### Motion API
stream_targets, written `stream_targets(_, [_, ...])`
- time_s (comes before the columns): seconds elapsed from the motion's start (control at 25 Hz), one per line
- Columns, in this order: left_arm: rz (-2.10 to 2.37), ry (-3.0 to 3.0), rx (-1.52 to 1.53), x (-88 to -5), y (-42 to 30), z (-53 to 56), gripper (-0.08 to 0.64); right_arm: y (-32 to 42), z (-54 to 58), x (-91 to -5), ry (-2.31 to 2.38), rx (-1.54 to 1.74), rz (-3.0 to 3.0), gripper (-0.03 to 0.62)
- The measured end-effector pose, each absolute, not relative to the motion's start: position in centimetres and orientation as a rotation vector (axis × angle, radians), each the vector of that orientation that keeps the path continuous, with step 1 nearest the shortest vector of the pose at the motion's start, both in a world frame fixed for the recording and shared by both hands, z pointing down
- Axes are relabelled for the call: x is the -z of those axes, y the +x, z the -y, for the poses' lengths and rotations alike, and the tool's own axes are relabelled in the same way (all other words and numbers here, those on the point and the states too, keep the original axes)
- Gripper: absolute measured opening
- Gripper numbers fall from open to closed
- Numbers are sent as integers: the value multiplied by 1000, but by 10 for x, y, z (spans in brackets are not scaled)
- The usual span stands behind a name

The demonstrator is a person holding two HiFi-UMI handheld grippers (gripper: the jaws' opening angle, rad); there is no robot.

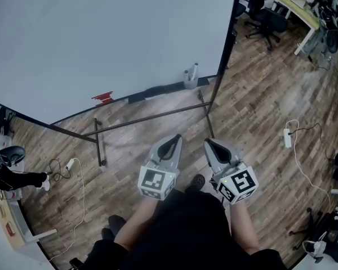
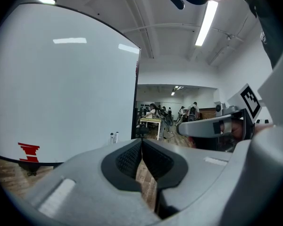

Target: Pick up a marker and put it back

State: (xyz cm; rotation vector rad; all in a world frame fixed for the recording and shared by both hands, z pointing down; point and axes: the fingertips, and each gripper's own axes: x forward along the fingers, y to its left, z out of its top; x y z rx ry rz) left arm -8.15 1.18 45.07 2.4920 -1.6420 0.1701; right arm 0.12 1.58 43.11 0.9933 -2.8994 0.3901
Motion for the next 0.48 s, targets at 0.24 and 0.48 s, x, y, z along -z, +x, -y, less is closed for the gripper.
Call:
stream_targets(0.24, [1600, 2517, -172, -448, -89, -3, 12, -9, -10, -425, 1036, -361, 2882, 3])
stream_targets(0.48, [1578, 2528, -164, -446, -85, 1, 12, -4, -4, -429, 1065, -356, 2837, 3])
